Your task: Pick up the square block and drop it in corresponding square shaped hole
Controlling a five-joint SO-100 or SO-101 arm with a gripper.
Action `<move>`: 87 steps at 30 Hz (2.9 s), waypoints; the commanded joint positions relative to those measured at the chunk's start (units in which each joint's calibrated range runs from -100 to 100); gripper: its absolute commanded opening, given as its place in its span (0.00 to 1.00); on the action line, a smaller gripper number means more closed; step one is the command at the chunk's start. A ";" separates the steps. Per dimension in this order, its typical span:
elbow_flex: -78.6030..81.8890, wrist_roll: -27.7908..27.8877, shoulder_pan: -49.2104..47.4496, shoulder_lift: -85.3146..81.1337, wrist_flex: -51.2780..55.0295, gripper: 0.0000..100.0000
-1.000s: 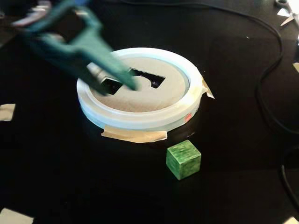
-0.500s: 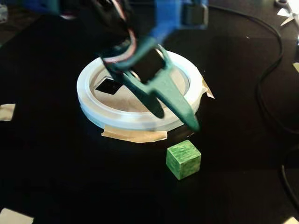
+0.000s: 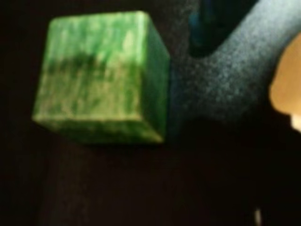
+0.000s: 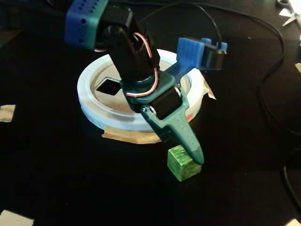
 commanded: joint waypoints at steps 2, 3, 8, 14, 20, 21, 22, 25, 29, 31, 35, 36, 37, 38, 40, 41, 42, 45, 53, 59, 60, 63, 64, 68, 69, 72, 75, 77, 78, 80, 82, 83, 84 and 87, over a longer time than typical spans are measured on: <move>-5.74 -0.44 -1.35 -0.01 -0.82 0.78; -5.74 -0.44 -1.35 0.08 -0.92 0.78; -5.74 -0.44 -1.60 0.08 -0.72 0.78; -5.74 -0.44 -1.60 0.17 -0.62 0.59; -5.74 -0.44 -1.60 0.17 -0.62 0.50; -5.74 -0.44 -1.60 0.17 -0.62 0.50; -5.74 -0.44 -1.60 0.26 -0.62 0.50; -5.64 -0.44 -1.60 0.34 -0.62 0.50; -5.64 -0.44 -1.60 1.87 -0.62 0.50; -5.64 -0.44 -1.60 2.49 -0.62 0.50; -5.74 -0.44 -1.60 2.32 -0.62 0.49; -5.74 -0.44 -1.60 2.05 -0.62 0.49; -5.74 -0.44 -1.60 1.78 -0.62 0.49; -5.74 -0.44 -1.60 1.69 -0.62 0.49; -5.74 -0.44 -1.60 1.60 -0.62 0.48; -5.74 -0.44 -1.72 1.51 -0.52 0.48; -5.74 -0.44 -1.72 1.51 -0.52 0.48; -5.74 -0.44 -1.72 1.33 -0.42 0.34; -5.64 -0.34 -2.59 -3.42 1.69 0.30; -5.64 -0.20 -2.59 -12.37 8.31 0.30; -5.64 -0.15 -2.59 -13.81 9.11 0.30; -5.64 -0.05 -2.72 -18.02 11.82 0.30; -5.64 -0.05 -2.84 -20.52 14.53 0.30; -4.92 -0.34 -6.71 -25.18 22.56 0.30; -4.64 -0.39 -10.21 -26.88 26.07 0.30; -4.64 -0.44 -15.58 -28.14 30.99 0.30; -4.46 -0.49 -22.32 -28.50 37.01 0.30; -4.46 -0.49 -24.32 -28.50 39.62 0.30; -4.46 -0.54 -25.07 -28.50 40.52 0.30; -4.37 -1.07 -27.31 -28.59 41.13 0.30; -3.73 -1.76 -28.44 -28.59 41.13 0.30; -2.91 -2.00 -29.31 -28.59 41.13 0.30; -0.91 -2.30 -31.31 -28.67 40.22 0.30; 1.46 -2.30 -32.93 -28.32 39.72 0.30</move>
